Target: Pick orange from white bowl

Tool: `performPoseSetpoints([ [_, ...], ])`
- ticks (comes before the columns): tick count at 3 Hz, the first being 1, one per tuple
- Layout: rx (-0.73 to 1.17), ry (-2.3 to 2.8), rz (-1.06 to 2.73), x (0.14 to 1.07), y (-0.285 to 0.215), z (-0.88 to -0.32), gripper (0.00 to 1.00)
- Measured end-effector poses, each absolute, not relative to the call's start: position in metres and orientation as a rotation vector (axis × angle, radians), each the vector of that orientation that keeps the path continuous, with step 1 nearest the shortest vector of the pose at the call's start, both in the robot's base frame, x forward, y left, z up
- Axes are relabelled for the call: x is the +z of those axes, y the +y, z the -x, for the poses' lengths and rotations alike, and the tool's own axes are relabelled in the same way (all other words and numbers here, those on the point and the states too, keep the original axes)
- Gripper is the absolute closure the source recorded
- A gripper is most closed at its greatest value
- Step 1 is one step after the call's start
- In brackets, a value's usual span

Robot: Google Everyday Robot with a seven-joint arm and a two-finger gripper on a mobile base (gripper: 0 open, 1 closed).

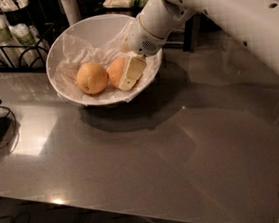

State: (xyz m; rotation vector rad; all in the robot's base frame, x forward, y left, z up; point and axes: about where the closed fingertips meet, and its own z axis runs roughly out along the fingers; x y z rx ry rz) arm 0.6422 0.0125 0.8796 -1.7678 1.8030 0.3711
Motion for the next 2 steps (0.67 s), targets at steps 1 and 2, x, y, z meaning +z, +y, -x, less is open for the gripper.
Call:
performPoseSetpoints([
  [1,0.362,1.816,1.778,0.8697,0.0156,-0.6426,0.24],
  [2,0.347,1.835,1.777,0.8605,0.0153,-0.6451,0.24],
])
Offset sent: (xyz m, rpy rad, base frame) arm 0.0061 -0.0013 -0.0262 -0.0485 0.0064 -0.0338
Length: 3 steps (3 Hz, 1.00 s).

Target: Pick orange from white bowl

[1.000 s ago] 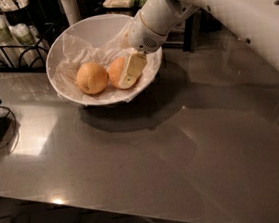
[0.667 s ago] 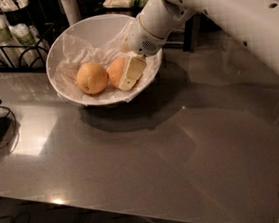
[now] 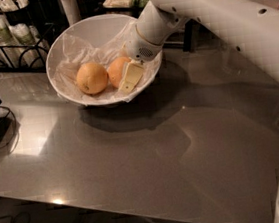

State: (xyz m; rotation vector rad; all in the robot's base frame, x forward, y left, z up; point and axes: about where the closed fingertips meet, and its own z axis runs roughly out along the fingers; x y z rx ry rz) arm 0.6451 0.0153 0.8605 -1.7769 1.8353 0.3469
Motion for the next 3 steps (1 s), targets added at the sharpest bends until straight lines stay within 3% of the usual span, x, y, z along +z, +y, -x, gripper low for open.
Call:
performPoseSetpoints([
  [1,0.336,1.851,1.77,0.8536,0.0153,-0.6494,0.27],
  [3,0.34,1.862,1.76,0.8491,0.016,-0.6535,0.7],
])
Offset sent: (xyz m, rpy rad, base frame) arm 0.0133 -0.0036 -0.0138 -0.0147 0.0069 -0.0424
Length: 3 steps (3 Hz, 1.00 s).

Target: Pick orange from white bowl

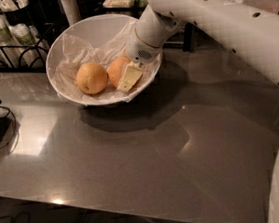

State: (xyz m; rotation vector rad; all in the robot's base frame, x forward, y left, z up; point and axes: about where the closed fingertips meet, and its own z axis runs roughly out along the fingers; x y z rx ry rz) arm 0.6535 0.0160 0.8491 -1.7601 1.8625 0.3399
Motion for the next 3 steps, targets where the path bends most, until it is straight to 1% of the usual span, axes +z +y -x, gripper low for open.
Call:
performPoseSetpoints([
  [1,0.34,1.862,1.76,0.849,0.016,-0.653,0.93],
  [2,0.343,1.861,1.761,0.849,0.017,-0.653,1.0],
  [3,0.409,1.804,1.735,0.867,0.017,-0.646,1.0],
])
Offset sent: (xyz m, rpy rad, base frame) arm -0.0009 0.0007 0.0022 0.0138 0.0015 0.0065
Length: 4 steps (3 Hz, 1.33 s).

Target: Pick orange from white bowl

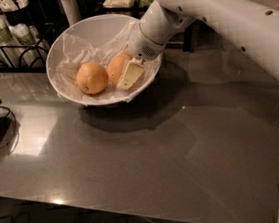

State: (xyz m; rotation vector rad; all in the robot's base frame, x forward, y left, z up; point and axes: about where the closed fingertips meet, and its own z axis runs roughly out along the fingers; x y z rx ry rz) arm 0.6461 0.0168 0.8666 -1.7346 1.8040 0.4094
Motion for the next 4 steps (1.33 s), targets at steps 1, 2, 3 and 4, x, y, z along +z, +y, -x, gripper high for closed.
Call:
performPoseSetpoints([
  [1,0.455,1.728,1.699,0.9,0.013,-0.634,1.0],
  [2,0.465,1.679,1.678,0.927,0.009,-0.626,1.0],
  [3,0.52,1.61,1.66,0.951,0.009,-0.62,1.0],
  [4,0.52,1.61,1.66,0.951,0.009,-0.62,1.0],
])
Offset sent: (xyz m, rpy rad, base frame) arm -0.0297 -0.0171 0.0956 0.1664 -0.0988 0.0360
